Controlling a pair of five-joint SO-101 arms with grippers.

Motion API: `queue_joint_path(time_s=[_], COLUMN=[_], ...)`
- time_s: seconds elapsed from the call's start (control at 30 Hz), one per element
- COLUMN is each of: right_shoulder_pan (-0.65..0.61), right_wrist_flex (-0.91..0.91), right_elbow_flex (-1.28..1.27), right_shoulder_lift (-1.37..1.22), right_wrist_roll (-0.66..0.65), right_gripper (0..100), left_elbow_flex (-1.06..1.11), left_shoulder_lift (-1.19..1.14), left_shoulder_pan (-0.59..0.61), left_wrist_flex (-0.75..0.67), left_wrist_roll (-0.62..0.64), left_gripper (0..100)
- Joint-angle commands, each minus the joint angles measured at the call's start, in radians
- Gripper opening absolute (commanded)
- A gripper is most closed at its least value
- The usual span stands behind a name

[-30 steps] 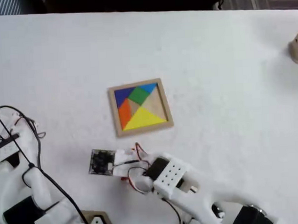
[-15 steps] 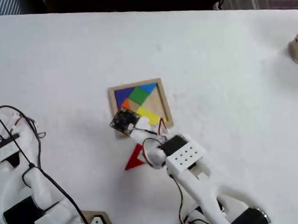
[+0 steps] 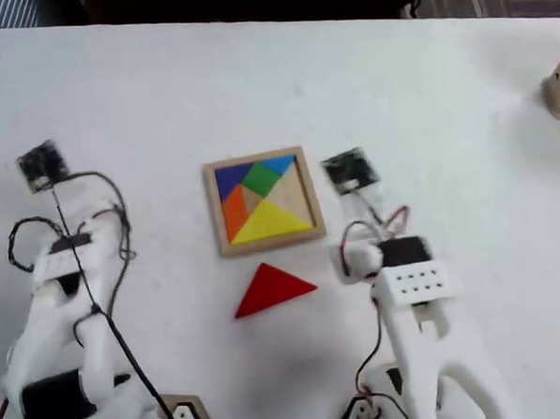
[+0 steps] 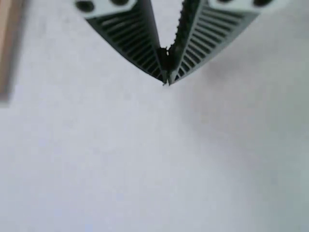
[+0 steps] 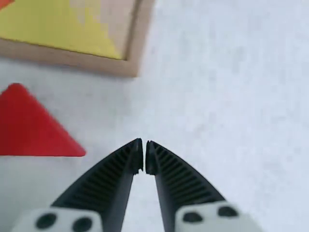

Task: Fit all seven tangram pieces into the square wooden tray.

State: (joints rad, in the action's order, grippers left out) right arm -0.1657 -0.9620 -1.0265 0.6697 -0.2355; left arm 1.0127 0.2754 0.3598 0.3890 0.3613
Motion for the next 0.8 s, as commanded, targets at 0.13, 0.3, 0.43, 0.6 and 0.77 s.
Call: queue_joint_path(time_s=[0.13, 0.3, 0.43, 0.6, 0.77], right_shoulder_pan=[0.185, 0.232, 0.248, 0.248, 0.248], right_wrist_flex=[-0.004, -0.004, -0.007, -0.005, -0.005], right_elbow_flex=[-0.025, -0.051, -0.054, -0.063, -0.064], right_shoulder_lift=[0.031, 0.033, 0.033, 0.033, 0.033], right_wrist_roll=[-0.043, -0.086, -0.103, -0.104, -0.104], right_gripper=[1.9, 1.9, 1.9, 1.9, 1.9], left_elbow_flex=[-0.006, 0.049, 0.14, 0.181, 0.175], left_shoulder_lift=[0.338, 0.447, 0.49, 0.516, 0.513], left_shoulder_pan=[-0.394, -0.607, -0.734, -0.842, -0.855], left_wrist_flex=[0.46, 0.559, 0.503, 0.502, 0.502], left_wrist_roll=[-0.196, -0.465, -0.687, -0.746, -0.669], left_gripper=[3, 3, 3, 20, 37])
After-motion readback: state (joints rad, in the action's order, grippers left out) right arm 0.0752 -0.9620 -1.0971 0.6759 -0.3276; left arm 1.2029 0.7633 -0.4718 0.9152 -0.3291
